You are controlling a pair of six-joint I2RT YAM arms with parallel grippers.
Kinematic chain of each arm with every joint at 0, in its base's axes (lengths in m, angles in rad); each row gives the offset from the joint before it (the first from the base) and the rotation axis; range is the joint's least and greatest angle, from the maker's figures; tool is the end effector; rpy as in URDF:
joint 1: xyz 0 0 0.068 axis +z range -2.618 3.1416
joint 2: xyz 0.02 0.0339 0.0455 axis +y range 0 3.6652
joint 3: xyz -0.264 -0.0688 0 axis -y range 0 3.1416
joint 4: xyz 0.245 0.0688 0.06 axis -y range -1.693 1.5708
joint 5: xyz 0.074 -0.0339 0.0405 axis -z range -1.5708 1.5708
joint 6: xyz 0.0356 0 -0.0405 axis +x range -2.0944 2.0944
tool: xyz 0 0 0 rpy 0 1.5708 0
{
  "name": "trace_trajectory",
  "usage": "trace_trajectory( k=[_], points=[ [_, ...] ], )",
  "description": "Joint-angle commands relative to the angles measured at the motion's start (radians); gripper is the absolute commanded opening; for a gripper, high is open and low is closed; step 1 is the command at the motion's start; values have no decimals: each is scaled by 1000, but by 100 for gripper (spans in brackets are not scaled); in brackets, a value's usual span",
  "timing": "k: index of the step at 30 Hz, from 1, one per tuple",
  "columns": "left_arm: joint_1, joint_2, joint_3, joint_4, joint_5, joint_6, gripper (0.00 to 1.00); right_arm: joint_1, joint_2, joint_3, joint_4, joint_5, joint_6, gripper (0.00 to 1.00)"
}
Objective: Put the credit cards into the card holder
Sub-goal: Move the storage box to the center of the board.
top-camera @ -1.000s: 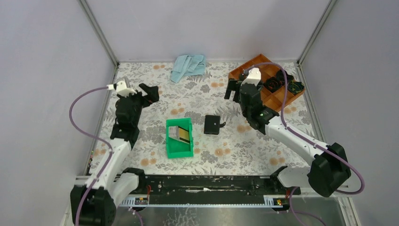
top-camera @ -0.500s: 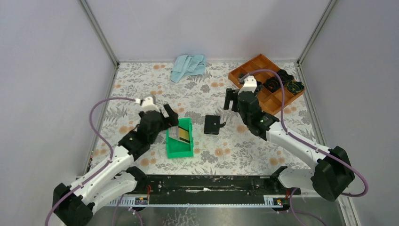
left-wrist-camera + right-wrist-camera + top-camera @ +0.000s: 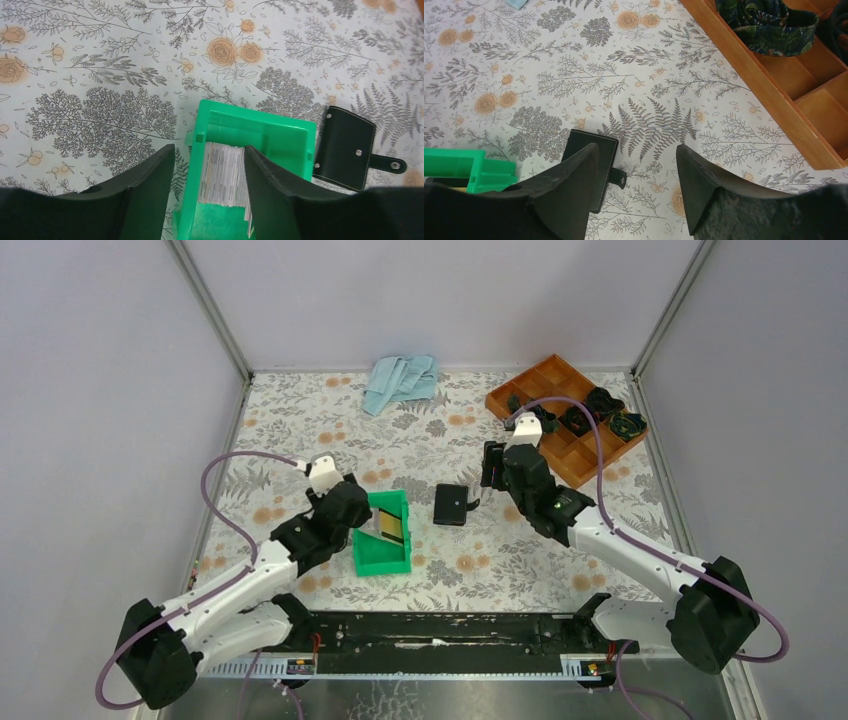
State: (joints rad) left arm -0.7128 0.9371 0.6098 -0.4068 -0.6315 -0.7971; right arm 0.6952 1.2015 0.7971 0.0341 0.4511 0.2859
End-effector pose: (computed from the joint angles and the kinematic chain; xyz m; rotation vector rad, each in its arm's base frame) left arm 0.1584 -0.1092 0.2355 -0.3976 2.1083 -0.1417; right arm 0.2191 0.1626 0.2801 -0.0932 1.9067 0.2265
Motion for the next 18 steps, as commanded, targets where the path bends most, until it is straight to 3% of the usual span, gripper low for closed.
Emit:
trace_trajectory(
  k=[1, 18],
  points=[
    [-5, 54, 6, 14, -56, -19, 57, 18, -27, 6, 23, -6, -1, 65],
    [45, 185, 4, 124, -69, 5, 52, 33, -18, 7, 33, -32, -13, 63]
  ],
)
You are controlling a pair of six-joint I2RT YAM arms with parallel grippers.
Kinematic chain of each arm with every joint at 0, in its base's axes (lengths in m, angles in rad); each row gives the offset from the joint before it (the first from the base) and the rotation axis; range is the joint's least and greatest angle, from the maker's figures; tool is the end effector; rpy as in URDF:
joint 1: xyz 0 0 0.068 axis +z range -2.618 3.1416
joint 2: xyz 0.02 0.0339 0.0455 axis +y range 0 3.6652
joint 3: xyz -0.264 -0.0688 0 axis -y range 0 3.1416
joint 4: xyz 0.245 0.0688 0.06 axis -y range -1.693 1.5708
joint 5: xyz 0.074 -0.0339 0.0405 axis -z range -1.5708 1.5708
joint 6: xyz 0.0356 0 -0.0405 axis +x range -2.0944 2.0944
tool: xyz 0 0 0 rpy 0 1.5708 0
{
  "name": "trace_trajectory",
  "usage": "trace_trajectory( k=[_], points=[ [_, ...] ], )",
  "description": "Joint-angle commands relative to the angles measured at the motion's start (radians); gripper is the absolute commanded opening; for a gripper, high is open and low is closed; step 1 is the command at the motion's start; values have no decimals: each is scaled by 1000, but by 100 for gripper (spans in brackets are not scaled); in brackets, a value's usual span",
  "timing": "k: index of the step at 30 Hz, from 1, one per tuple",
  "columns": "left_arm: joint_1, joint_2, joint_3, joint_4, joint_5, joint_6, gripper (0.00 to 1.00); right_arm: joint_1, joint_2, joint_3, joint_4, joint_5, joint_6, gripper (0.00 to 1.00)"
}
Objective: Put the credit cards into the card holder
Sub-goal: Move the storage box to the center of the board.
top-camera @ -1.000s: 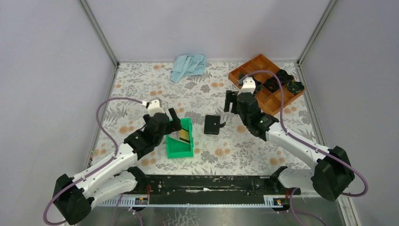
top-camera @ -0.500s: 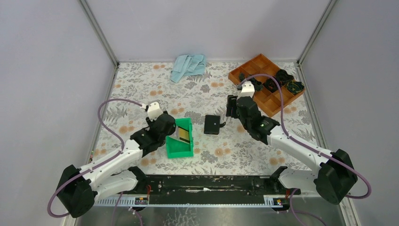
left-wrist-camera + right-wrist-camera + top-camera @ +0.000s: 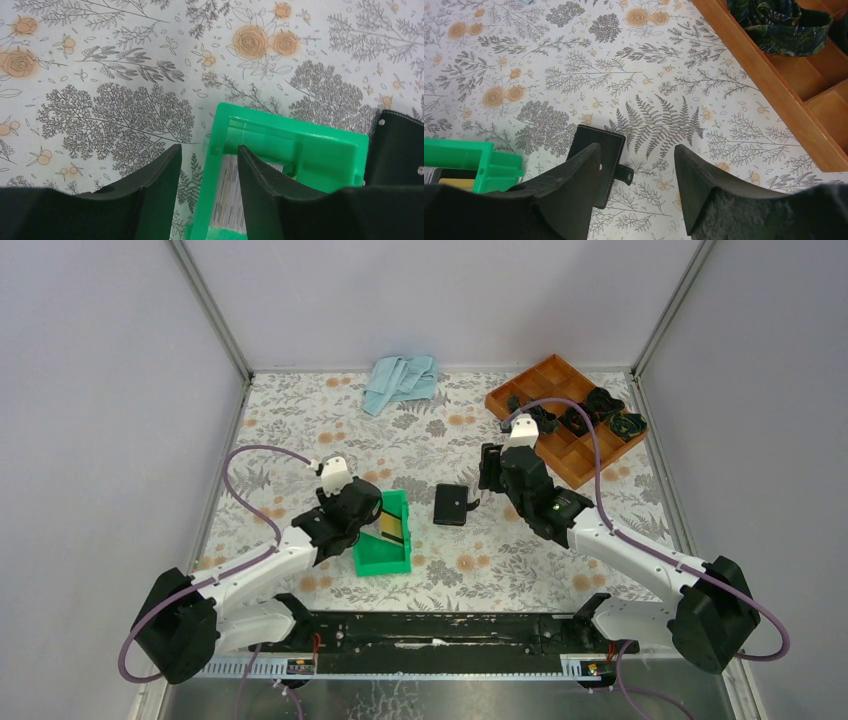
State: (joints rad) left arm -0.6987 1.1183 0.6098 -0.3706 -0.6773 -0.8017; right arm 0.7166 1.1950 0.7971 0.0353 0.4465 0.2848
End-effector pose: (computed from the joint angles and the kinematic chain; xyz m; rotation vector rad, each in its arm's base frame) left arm 0.1772 -0.1197 0.2057 -0.3916 2.1797 0.0264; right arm 0.2148 0.1667 0.2818 -0.1151 1.9007 0.2486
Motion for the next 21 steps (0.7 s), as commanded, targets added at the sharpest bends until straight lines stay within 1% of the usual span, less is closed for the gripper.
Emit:
trace_trajectory(
  k=[1, 6, 9, 12, 14, 17, 20, 21],
  points=[
    [41, 1, -1, 98, -16, 12, 51, 11, -10, 6, 33, -32, -13, 63],
    [87, -8, -21, 144, 3, 38, 46, 15, 0, 4, 42, -39, -12, 63],
    [115, 6, -24, 170, 38, 55, 44, 16, 9, 5, 42, -33, -13, 63],
    [123, 24, -19, 181, 61, 62, 39, 17, 14, 3, 43, -29, -13, 63],
    [125, 20, -17, 178, 76, 58, 38, 17, 14, 3, 44, -26, -14, 63],
    [125, -35, -37, 193, 93, 45, 39, 16, 17, -1, 46, -28, -15, 63],
    [125, -84, -64, 233, 125, 57, 45, 18, 27, -2, 46, -32, -13, 63],
    [125, -87, -64, 234, 137, 65, 45, 18, 27, -1, 46, -32, -12, 63]
  ],
)
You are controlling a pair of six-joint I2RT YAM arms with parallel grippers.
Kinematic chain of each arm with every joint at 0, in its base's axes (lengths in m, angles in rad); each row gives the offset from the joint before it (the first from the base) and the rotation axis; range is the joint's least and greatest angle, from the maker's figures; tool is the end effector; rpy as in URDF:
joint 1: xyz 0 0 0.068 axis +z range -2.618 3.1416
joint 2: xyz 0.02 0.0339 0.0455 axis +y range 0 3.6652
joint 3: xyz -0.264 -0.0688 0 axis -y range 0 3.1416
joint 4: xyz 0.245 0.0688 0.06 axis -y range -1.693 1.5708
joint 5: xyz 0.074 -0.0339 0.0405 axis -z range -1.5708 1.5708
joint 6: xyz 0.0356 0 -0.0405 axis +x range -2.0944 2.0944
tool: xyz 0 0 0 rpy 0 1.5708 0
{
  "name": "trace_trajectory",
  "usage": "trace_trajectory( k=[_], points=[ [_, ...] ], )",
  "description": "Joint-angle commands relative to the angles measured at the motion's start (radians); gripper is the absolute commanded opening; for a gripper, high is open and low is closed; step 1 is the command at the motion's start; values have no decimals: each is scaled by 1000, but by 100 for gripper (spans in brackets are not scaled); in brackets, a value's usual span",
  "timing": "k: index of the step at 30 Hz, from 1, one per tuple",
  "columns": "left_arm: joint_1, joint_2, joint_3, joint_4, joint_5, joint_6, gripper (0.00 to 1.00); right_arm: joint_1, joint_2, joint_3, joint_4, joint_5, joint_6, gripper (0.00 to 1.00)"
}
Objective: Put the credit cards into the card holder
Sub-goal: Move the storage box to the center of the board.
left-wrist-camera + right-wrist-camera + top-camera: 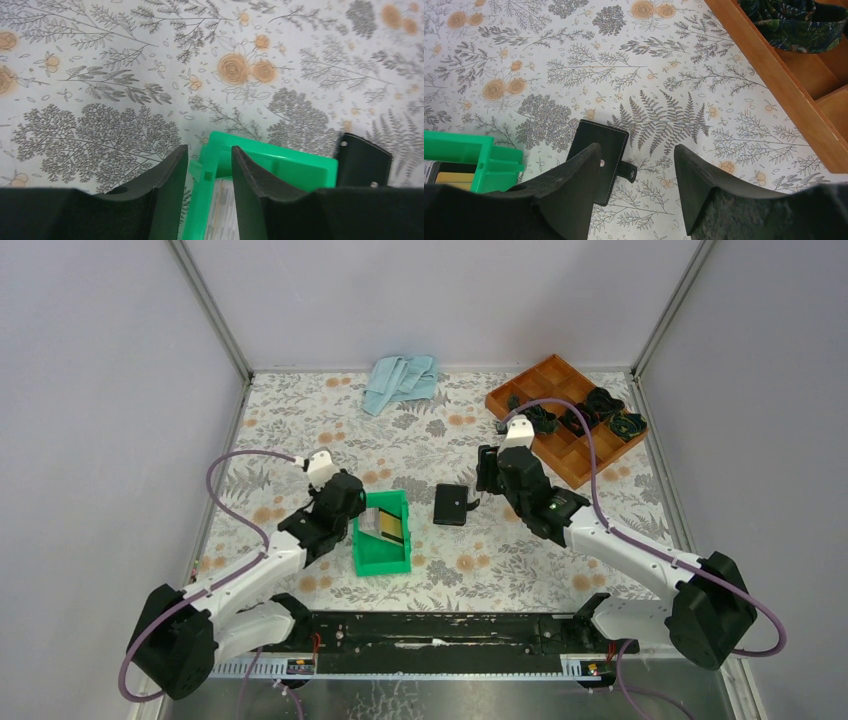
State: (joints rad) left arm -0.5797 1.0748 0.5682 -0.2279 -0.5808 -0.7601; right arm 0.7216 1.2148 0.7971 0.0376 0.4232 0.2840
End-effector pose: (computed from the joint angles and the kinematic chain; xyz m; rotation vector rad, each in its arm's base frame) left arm 0.1903 -0.1013 0.2097 -0.4776 2.1137 -0.0894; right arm 0.2162 0.1708 0.2769 -0.1429 1.9194 0.2632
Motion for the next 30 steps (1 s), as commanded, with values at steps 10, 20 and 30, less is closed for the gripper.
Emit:
trace_trajectory(
  k=[10, 20, 30],
  points=[
    [5, 18, -12, 64, 56, 36, 45, 13, -15, -18, 44, -5, -7, 64],
    [6, 64, -9, 66, 15, 28, 39, 13, -12, -24, 45, -8, -8, 64],
    [6, 108, 0, 93, -6, 27, 24, 13, -13, -33, 48, -7, -12, 64]
  ],
)
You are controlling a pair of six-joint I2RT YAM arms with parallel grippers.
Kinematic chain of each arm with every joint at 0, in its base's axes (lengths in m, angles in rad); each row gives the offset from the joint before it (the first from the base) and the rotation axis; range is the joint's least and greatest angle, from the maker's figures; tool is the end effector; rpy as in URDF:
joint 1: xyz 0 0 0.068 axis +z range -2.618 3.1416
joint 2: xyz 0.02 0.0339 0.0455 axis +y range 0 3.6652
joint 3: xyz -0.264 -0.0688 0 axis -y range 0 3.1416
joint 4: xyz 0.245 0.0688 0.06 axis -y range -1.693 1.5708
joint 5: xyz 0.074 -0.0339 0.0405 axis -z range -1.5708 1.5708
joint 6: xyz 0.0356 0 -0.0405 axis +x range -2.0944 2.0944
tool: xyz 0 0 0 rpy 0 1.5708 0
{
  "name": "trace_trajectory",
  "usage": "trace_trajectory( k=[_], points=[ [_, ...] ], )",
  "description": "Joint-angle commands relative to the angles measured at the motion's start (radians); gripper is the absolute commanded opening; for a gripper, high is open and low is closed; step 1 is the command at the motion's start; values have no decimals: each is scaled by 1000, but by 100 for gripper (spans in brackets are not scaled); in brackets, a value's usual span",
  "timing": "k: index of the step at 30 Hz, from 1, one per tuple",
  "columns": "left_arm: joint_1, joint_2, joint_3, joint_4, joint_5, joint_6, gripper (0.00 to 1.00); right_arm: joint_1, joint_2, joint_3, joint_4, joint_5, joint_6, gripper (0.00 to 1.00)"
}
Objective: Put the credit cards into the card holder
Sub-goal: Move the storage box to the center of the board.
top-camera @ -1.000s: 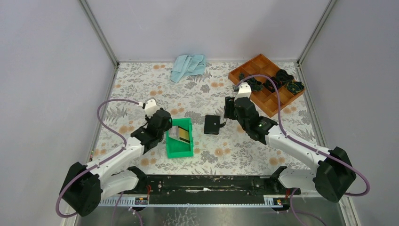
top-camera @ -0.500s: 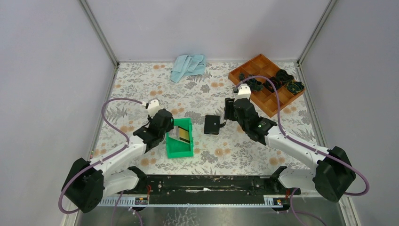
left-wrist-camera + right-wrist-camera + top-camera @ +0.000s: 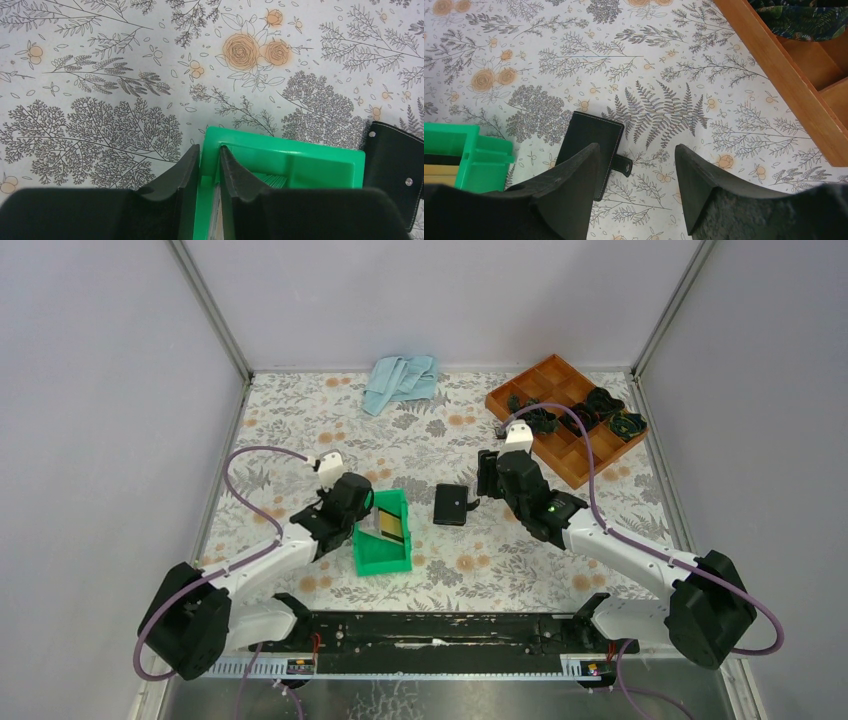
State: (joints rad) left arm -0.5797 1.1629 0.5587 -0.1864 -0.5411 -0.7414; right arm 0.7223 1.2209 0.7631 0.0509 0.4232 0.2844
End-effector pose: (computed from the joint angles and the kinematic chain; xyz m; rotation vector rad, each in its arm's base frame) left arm 0.1979 -0.1076 0.1917 -0.4302 2.1850 -0.0736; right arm 0.2149 0.1699 0.2649 -0.1528 1.9421 0.2492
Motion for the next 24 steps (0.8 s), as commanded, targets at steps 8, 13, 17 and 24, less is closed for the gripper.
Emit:
trace_trajectory(
  k=[8, 13, 17, 24],
  points=[
    [7, 78, 36, 73, -64, 10, 17, 12, -15, -7, 41, -3, -14, 65],
    [30, 100, 52, 93, -75, 16, 17, 12, -12, -6, 42, -1, -21, 65],
    [65, 120, 73, 120, -67, 35, 17, 12, -4, -5, 48, 2, -25, 65],
    [103, 200, 137, 188, -60, 79, 17, 12, 28, 0, 66, 12, -36, 65]
  ],
)
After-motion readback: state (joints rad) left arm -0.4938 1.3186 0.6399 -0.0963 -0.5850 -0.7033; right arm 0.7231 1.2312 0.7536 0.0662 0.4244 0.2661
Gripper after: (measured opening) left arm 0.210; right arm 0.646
